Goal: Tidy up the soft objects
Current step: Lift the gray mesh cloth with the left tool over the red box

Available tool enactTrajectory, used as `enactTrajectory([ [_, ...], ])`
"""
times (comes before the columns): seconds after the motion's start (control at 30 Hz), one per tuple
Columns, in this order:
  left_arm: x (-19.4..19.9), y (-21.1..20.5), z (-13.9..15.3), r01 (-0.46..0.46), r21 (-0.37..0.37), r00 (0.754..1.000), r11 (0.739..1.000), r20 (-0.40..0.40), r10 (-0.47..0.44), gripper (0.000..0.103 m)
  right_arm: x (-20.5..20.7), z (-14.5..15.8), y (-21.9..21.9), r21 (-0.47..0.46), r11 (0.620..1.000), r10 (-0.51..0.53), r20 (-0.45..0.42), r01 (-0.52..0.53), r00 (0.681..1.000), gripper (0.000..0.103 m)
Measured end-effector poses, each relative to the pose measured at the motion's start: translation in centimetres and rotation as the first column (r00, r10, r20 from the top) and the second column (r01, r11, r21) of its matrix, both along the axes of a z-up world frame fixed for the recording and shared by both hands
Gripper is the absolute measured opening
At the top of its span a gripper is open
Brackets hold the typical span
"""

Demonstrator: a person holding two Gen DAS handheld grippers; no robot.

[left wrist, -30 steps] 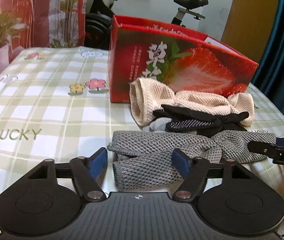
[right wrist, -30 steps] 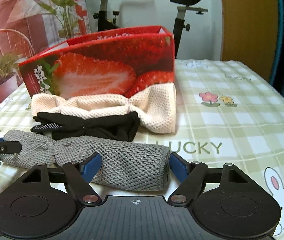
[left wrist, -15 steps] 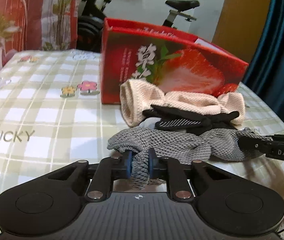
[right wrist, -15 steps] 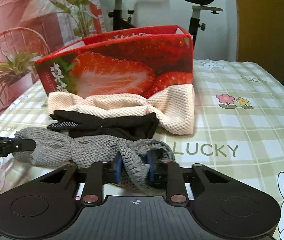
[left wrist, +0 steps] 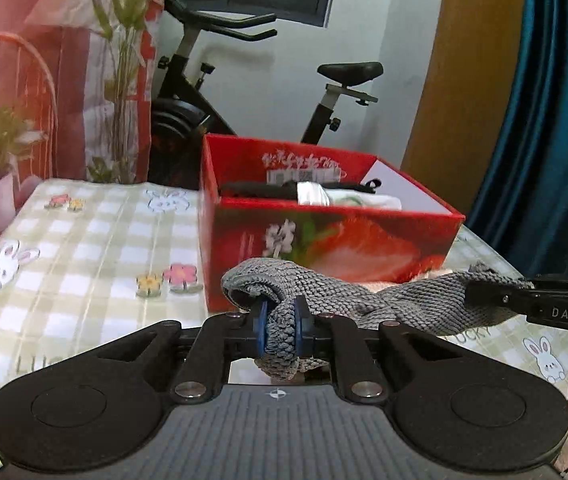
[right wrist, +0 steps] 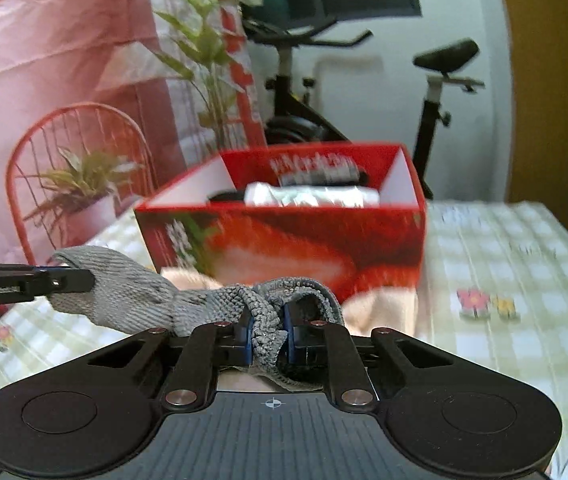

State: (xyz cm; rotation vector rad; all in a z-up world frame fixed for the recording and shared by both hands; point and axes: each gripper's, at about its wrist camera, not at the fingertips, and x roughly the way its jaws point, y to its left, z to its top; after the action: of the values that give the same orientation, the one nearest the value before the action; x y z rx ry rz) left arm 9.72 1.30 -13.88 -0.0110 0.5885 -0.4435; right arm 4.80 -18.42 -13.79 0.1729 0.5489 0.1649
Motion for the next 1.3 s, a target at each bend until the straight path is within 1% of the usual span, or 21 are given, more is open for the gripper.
enactTrajectory([
  [0.1,0.7,-0.6,1.7,0.019,0.009,0.998,1.000,0.053,-0.020,0.014,1.2,1.7,0.1,-0.022,0.999,0.024,0.033,-0.024,0.999,0.012],
  [0.27,2.8,-1.4,4.1,0.023,0.008,0.995,1.000,0.097,-0.024,0.014,3.9,4.7,-0.5,-0.059,0.997,0.047,0.087,-0.042,0.995,0.012],
  [0.4,4.3,-2.3,5.5,0.033,0.011,0.991,0.999,0.130,-0.034,0.014,6.4,6.9,-1.5,-0.070,0.997,0.051,0.119,-0.043,0.992,0.012],
  [0.6,7.0,-3.4,6.1,0.026,0.006,0.992,1.000,0.125,-0.027,0.014,9.7,8.6,-2.8,-0.102,0.994,0.048,0.144,-0.033,0.988,0.012],
  [0.7,8.4,-3.7,6.0,0.026,0.019,0.993,0.999,0.113,-0.028,0.014,11.4,8.5,-3.3,-0.120,0.992,0.040,0.132,-0.024,0.990,0.012],
  [0.83,10.1,-4.2,5.6,0.028,0.039,0.996,0.999,0.086,-0.031,0.014,13.6,7.5,-3.7,-0.130,0.991,0.027,0.098,-0.014,0.995,0.012],
  [0.93,11.3,-4.8,5.0,0.040,0.058,0.998,0.997,0.053,-0.043,0.014,14.9,6.4,-3.8,-0.138,0.990,0.022,0.059,-0.014,0.998,0.012],
  [1.1,12.8,-5.4,3.3,0.056,0.102,0.998,0.993,-0.009,-0.056,0.014,17.0,4.0,-3.8,-0.144,0.989,0.026,-0.037,-0.031,0.999,0.012],
  [1.3,14.0,-5.6,1.4,0.070,0.131,0.995,0.989,-0.083,-0.059,0.014,18.4,2.1,-3.9,-0.137,0.990,0.021,-0.110,-0.036,0.994,0.012],
])
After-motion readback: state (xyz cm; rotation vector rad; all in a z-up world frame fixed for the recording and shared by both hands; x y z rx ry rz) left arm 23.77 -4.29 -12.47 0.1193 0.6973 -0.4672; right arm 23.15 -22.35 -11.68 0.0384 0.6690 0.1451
